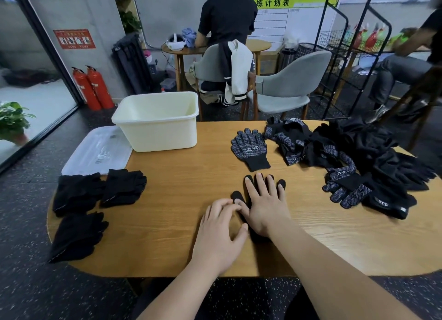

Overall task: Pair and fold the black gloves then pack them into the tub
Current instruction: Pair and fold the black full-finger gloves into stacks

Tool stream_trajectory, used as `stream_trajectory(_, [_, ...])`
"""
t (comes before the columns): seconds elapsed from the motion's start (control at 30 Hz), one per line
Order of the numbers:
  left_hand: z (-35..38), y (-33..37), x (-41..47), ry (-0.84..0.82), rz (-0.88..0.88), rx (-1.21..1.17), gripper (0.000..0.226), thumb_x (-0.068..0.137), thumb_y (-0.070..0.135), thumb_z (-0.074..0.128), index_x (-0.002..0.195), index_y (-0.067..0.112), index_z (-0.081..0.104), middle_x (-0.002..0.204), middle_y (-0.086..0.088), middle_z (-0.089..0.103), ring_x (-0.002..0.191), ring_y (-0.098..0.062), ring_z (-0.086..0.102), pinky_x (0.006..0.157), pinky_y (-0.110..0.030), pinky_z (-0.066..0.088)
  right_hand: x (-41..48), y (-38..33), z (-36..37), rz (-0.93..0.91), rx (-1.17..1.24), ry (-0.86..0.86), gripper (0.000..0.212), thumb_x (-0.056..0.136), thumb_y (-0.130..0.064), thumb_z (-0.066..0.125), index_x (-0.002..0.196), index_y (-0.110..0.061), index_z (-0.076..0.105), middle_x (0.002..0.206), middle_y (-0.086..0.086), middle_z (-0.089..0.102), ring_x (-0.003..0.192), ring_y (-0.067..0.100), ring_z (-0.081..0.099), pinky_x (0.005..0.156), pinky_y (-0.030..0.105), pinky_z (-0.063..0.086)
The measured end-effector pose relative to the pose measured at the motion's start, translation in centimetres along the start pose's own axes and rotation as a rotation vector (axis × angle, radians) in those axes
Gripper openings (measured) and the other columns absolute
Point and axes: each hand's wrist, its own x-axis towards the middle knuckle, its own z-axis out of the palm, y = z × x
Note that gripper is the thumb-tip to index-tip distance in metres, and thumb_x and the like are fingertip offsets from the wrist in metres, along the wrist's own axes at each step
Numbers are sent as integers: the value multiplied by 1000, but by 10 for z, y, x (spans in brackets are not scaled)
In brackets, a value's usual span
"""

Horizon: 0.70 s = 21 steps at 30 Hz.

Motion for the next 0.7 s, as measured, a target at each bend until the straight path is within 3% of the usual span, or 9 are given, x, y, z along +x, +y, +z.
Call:
stream_trajectory(0.13, [0,1,1,27,-2,6,34,99,52,50,132,40,55,139,27,38,135,0,36,114,-34,41,-26,-5,7,-23,7,8,79,99,-75,4,166,-35,-12,173,0,-23,159,28,-23,129,53,-7])
stream_trajectory(0.23, [1,1,1,13,2,33,38,103,50,45,139,39,51,140,27,41,135,1,36,114,-35,40,-32,1,9,-84,160,93,72,104,-69,13,168,-37,3,175,-5,-11,162,23,-14,131,48,-3])
stream_trajectory(0.33, [1,2,-2,4,-3,65,46,104,51,40,147,37,46,145,24,42,140,-1,31,118,-36,37,-42,17,3,-103,500,242,53,110,-44,38,161,-31,37,173,-8,19,160,20,12,130,40,16])
stream_trajectory(0.4, [2,3,-3,0,-1,131,51,103,57,38,148,35,46,147,23,40,144,-3,26,120,-37,35,-53,35,3,-84,454,377,41,104,-28,55,145,-26,58,157,-6,44,144,23,40,118,40,39])
stream_trajectory(0.47, [3,5,-2,-32,19,204,55,100,65,40,147,36,48,148,23,37,146,-4,22,121,-35,31,-62,53,6,-88,330,382,38,98,-31,63,136,-26,64,145,-7,54,131,22,53,106,40,49])
stream_trajectory(0.53, [4,8,-1,-71,34,264,62,98,71,38,149,36,48,152,23,34,148,-5,19,124,-35,26,-68,65,12,-139,230,262,50,102,-49,52,148,-29,55,158,-8,46,142,20,46,115,41,43])
stream_trajectory(0.63, [6,9,-2,-71,16,326,67,100,71,33,155,36,45,161,20,30,153,-9,13,129,-38,17,-74,73,21,-199,177,192,65,105,-64,30,161,-32,36,172,-10,22,159,16,18,128,40,23])
stream_trajectory(0.7, [6,8,-4,-63,12,322,66,102,67,33,158,34,42,166,19,26,156,-8,9,130,-39,14,-81,73,22,-191,218,280,61,105,-63,36,156,-30,45,168,-9,31,156,16,25,125,41,31])
